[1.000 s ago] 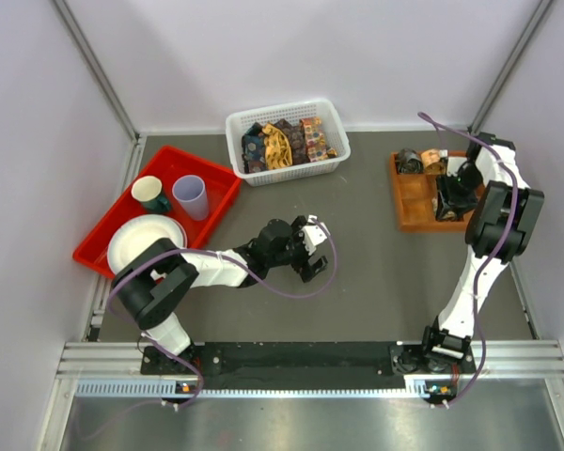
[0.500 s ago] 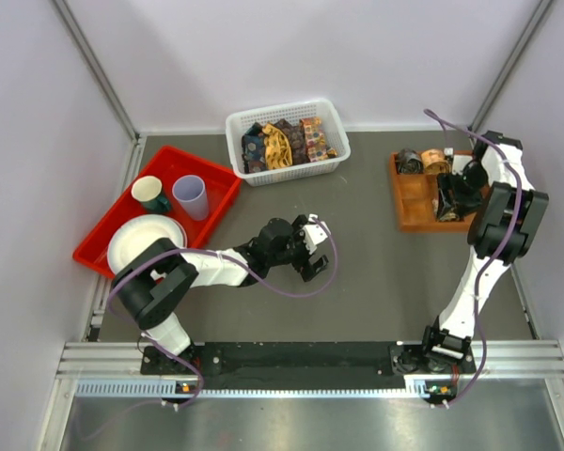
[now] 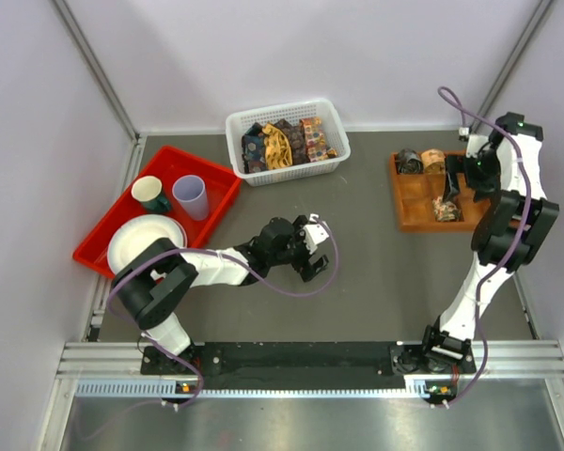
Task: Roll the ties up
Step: Place the tie in the storage box, then reset both arms
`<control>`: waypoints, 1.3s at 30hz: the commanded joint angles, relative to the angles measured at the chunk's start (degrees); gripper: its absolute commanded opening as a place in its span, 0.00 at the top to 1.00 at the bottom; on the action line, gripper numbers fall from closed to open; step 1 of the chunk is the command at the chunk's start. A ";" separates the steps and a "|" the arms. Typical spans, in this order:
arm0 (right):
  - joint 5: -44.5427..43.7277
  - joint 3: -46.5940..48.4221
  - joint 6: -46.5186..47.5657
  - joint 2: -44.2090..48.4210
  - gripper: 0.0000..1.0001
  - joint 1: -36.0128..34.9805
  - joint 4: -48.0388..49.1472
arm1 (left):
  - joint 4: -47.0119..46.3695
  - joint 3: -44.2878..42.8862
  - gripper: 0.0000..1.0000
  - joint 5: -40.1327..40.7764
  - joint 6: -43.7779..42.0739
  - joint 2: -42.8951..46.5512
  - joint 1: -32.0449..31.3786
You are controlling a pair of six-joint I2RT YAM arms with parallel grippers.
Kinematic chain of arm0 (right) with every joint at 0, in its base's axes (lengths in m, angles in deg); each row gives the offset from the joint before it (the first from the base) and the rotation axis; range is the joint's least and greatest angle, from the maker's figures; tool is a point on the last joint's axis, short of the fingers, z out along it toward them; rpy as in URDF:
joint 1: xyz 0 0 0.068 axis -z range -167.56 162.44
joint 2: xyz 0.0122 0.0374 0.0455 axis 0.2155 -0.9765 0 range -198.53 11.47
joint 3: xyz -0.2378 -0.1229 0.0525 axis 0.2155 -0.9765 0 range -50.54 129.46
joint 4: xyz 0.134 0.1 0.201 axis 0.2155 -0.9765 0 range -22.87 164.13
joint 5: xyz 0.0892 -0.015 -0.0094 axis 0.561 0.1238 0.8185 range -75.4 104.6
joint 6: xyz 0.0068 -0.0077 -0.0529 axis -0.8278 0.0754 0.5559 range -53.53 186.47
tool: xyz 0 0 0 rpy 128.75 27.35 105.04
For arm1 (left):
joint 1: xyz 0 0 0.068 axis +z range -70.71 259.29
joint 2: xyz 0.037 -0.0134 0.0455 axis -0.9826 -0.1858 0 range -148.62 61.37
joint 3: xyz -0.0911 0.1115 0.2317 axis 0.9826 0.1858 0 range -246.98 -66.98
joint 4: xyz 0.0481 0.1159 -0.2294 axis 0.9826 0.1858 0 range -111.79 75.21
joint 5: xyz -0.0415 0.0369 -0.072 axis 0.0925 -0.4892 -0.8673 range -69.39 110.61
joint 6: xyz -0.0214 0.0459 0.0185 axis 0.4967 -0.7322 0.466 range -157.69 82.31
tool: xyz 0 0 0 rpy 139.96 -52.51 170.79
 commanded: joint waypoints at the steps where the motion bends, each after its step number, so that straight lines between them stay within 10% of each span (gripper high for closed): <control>1: 3.70 4.97 0.02 6.15 0.01 0.67 -2.28 | 4.33 -4.18 0.01 2.06 1.63 3.37 0.26; 14: 35.85 3.49 -7.53 12.66 0.01 -0.82 -1.75 | 51.61 -35.55 0.01 -1.78 11.22 5.13 13.16; 23: 22.55 -26.18 -7.62 30.05 0.01 -15.93 11.50 | 81.15 -45.14 0.01 -14.73 6.92 4.17 30.56; 39: 4.14 -55.85 -7.27 57.30 0.01 -18.41 23.56 | 64.56 -15.01 0.01 7.68 13.33 25.69 34.71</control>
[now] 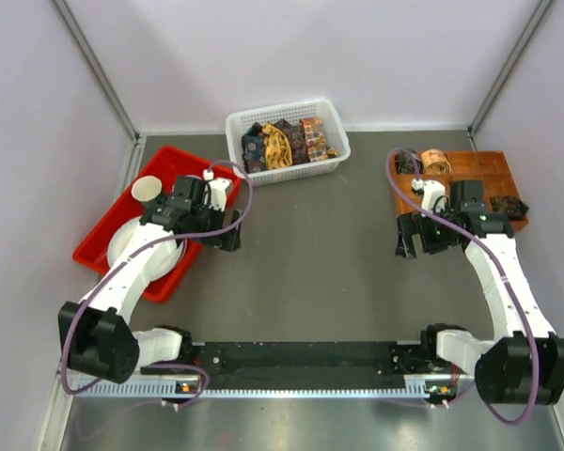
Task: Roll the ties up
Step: Reset both arms
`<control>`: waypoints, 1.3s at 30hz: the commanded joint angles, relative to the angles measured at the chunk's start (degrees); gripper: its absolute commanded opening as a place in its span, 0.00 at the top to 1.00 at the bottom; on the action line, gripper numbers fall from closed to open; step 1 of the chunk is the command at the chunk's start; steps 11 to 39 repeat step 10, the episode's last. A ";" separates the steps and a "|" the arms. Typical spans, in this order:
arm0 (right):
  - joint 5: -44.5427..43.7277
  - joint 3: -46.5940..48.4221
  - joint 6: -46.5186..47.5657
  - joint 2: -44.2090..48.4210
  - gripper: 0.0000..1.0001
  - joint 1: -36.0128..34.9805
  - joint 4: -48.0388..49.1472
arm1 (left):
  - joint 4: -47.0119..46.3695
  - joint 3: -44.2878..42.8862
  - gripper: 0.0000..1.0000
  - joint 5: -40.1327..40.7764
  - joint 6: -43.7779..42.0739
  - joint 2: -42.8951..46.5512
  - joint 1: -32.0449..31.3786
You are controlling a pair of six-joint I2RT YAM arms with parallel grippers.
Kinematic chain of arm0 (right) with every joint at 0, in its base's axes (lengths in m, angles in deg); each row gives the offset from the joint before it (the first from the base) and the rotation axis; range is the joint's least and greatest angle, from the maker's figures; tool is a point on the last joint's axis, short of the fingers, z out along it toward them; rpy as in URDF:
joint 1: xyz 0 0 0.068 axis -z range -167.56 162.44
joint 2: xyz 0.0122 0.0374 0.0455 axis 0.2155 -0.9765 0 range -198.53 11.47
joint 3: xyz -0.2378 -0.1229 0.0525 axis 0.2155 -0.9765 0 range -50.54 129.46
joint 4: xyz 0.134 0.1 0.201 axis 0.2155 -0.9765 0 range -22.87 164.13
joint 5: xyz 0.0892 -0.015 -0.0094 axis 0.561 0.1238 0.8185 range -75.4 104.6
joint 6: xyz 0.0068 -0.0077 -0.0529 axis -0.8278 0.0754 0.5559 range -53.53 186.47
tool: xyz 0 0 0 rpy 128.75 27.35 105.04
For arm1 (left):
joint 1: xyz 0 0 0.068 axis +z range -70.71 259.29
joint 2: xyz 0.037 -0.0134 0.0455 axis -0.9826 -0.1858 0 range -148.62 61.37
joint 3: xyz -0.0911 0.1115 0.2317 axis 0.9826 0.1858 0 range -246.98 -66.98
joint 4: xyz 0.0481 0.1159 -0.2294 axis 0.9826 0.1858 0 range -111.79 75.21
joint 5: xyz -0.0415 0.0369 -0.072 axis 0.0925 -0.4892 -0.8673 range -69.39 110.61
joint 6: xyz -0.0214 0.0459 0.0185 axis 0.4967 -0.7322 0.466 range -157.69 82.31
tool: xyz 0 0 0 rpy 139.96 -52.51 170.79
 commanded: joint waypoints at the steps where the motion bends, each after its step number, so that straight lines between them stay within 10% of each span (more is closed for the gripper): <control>1: -1.12 -1.88 -0.08 3.93 0.01 0.13 5.26 | -6.58 3.62 0.01 7.44 2.60 4.34 2.13; 39: 1.08 -3.82 -2.11 8.24 0.01 -1.10 5.79 | -5.36 5.04 0.01 10.69 4.26 11.29 5.73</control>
